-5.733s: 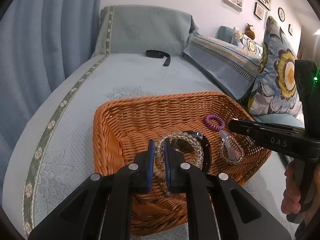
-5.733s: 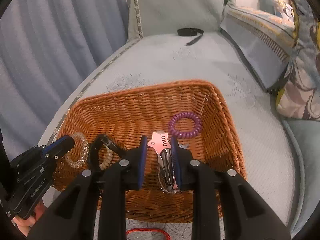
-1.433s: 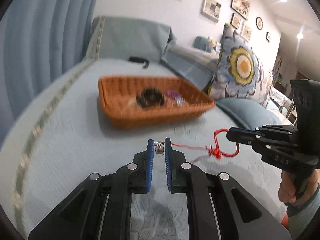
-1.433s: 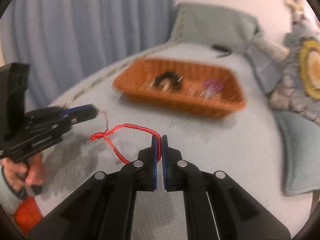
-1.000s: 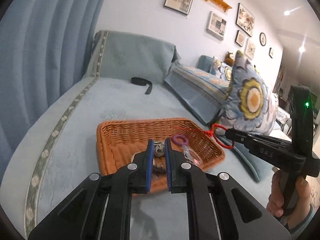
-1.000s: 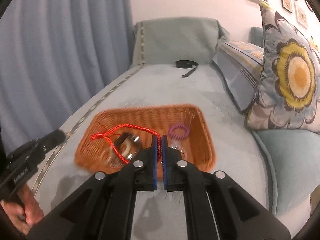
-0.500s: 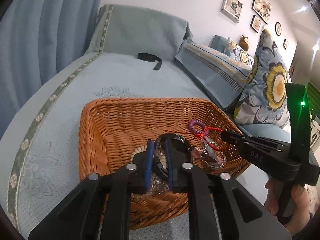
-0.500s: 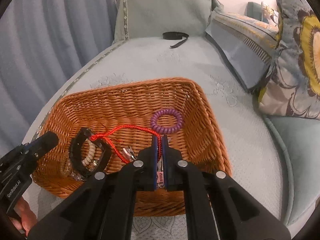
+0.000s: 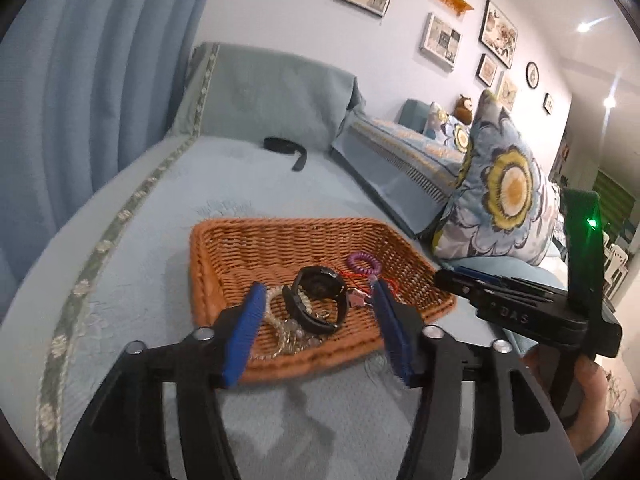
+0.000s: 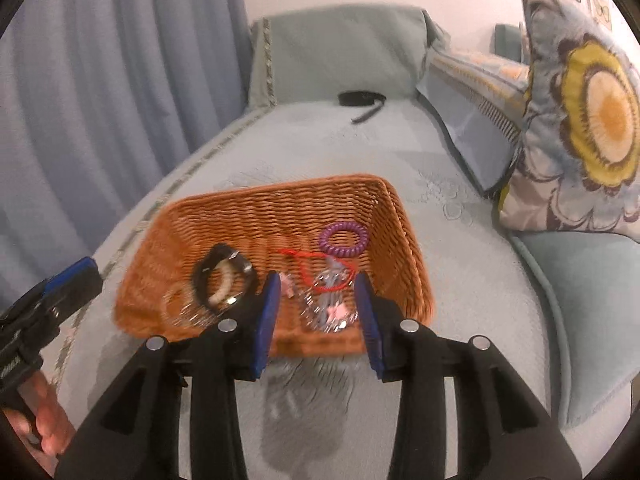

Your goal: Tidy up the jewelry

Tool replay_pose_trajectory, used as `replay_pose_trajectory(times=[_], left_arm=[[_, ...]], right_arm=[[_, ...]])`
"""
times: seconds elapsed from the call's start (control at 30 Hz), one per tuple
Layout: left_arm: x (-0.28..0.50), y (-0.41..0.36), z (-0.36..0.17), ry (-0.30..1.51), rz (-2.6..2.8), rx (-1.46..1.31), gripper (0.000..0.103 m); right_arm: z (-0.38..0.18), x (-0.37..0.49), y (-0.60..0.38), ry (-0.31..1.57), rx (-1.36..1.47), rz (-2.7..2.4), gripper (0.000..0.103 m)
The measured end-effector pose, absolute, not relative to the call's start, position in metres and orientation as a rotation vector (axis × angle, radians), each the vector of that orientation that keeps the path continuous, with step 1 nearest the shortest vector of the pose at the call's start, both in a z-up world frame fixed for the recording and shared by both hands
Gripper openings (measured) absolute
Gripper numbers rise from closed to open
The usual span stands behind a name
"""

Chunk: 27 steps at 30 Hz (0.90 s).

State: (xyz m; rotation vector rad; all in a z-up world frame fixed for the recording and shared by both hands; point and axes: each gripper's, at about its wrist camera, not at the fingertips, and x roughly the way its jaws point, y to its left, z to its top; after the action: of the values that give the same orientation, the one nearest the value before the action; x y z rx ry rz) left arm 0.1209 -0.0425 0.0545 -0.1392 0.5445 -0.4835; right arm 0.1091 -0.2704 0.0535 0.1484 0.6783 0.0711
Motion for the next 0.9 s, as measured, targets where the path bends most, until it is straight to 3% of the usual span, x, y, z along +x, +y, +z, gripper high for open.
replay_pose_trajectory(times=[0.17, 0.33, 0.4, 0.6, 0.9], left_arm=[[0.070, -0.038, 0.061, 0.480, -0.445, -0.084, 0.062], [0.028, -0.038, 0.047, 0.437, -0.386, -0.010, 0.065], [0.014, -0.036, 0.038, 0.403, -0.332, -0.010, 0.070], [0.002, -0.042, 0.015, 0.364, -0.278, 0.014, 0.070], [0.005, -0.037, -0.003, 0.376, -0.216, -0.002, 0.076]], right_arm=[[0.051, 0.050, -0.272, 0.617, 0.227, 0.077, 0.053], [0.024, 0.007, -0.276, 0.576, 0.337, 0.041, 0.053], [0.019, -0.009, -0.268, 0.518, 0.265, -0.020, 0.053], [0.018, -0.026, -0.242, 0.387, 0.101, -0.091, 0.055], [-0.004, -0.016, -0.229, 0.418, 0.041, -0.097, 0.057]])
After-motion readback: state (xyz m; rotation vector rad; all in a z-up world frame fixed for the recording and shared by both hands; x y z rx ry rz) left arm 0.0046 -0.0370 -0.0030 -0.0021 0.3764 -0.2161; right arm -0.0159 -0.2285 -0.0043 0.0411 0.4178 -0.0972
